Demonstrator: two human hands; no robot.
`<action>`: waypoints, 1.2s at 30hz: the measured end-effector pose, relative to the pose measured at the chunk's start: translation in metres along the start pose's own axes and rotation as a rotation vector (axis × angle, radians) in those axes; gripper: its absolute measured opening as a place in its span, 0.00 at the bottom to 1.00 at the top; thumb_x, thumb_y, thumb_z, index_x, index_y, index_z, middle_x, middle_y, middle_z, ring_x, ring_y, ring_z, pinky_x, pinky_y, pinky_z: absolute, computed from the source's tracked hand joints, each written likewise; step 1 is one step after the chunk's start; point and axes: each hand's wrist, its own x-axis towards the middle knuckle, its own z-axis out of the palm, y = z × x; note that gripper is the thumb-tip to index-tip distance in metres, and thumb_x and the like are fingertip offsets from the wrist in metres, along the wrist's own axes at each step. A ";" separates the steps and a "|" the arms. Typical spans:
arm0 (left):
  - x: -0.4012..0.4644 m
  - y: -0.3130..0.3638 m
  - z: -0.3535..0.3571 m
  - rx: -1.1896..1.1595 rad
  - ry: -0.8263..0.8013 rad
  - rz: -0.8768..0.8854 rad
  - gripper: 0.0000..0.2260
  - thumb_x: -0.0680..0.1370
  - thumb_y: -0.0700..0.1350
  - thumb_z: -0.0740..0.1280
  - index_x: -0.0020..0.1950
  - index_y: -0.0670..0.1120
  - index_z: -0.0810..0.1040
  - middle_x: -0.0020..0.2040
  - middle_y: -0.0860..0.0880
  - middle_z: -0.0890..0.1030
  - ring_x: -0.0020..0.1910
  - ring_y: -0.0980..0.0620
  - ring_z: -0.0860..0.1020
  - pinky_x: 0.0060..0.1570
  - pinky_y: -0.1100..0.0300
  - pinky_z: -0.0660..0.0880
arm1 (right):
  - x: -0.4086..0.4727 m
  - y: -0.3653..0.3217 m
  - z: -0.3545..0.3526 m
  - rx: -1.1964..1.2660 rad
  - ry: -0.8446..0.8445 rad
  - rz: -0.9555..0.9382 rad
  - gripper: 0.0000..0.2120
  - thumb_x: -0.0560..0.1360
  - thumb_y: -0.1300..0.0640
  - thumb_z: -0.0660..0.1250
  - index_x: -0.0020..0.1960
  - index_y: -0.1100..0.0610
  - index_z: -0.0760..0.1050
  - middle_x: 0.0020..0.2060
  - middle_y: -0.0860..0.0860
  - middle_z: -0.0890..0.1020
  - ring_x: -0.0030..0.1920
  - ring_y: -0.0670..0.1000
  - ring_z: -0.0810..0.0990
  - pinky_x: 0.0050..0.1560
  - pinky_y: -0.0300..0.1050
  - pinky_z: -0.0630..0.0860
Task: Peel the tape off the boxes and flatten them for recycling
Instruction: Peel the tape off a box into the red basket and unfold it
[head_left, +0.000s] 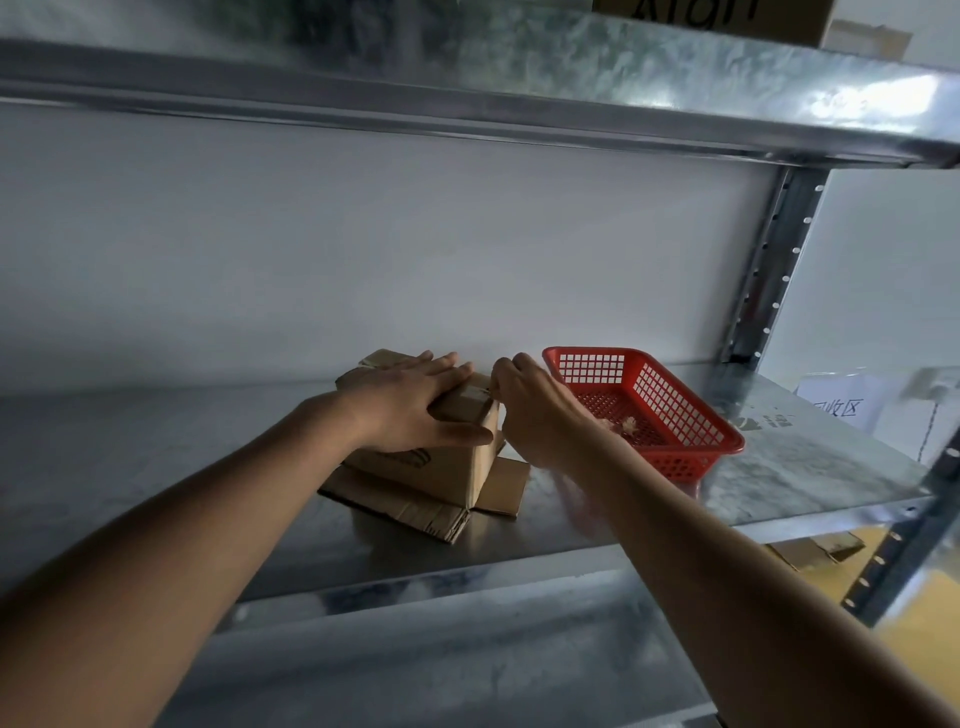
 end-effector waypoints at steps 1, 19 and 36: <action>0.000 -0.001 0.001 0.007 0.007 0.004 0.53 0.61 0.88 0.48 0.82 0.66 0.45 0.83 0.63 0.45 0.83 0.58 0.45 0.78 0.42 0.55 | 0.002 0.000 -0.002 0.026 -0.027 0.020 0.13 0.75 0.72 0.62 0.53 0.57 0.68 0.49 0.52 0.71 0.43 0.51 0.73 0.37 0.42 0.68; 0.002 -0.003 0.002 -0.038 0.003 0.005 0.55 0.60 0.89 0.48 0.83 0.66 0.44 0.83 0.65 0.43 0.82 0.59 0.44 0.79 0.43 0.52 | -0.017 0.002 0.010 0.881 0.269 0.420 0.03 0.73 0.61 0.79 0.44 0.55 0.87 0.35 0.51 0.87 0.37 0.51 0.88 0.46 0.52 0.86; 0.001 -0.010 0.012 0.016 0.145 0.102 0.43 0.70 0.82 0.54 0.82 0.66 0.51 0.83 0.63 0.52 0.83 0.57 0.49 0.77 0.43 0.55 | -0.005 0.000 -0.015 0.964 -0.149 0.424 0.08 0.84 0.63 0.61 0.49 0.65 0.76 0.43 0.58 0.79 0.36 0.51 0.81 0.38 0.45 0.82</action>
